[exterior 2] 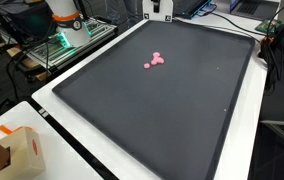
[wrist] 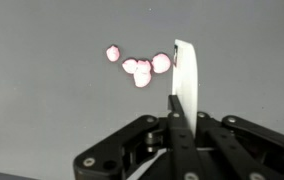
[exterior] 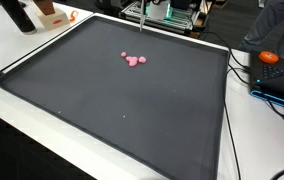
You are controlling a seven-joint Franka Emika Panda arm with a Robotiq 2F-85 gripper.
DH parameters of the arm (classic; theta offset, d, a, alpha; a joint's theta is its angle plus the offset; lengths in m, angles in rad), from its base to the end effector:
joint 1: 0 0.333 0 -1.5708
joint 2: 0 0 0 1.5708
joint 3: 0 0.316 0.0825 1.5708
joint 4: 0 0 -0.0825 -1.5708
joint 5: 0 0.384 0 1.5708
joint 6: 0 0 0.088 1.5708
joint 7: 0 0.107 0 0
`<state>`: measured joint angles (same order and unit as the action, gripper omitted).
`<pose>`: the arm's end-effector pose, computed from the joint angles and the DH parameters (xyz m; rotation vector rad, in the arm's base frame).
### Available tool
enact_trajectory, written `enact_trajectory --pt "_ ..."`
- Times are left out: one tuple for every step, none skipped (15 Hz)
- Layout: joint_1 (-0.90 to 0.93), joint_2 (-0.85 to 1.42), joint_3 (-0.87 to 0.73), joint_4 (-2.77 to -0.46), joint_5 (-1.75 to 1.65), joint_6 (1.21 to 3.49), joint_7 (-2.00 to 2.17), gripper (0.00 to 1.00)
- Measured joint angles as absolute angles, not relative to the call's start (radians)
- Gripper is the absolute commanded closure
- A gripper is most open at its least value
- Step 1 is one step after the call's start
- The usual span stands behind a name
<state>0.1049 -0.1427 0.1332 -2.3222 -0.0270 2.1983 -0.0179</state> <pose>0.4753 0.1150 0.3997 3.0743 0.4183 0.0338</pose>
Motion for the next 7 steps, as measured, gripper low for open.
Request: enact_trajectory --pt "0.105 -0.140 0.132 -2.322 -0.027 2.198 -0.018 0.96" --pt "0.105 -0.139 0.131 -2.322 -0.027 2.198 -0.018 0.96" --pt "0.105 -0.138 0.131 -2.322 -0.027 2.198 -0.018 0.96" --pt "0.105 -0.138 0.130 -2.322 -0.027 2.198 -0.018 0.96" --pt "0.105 -0.138 0.130 -2.322 -0.027 2.198 -0.018 0.96" --pt "0.105 -0.138 0.130 -2.322 -0.027 2.198 -0.018 0.96" --pt "0.105 -0.138 0.130 -2.322 -0.027 2.198 -0.018 0.96"
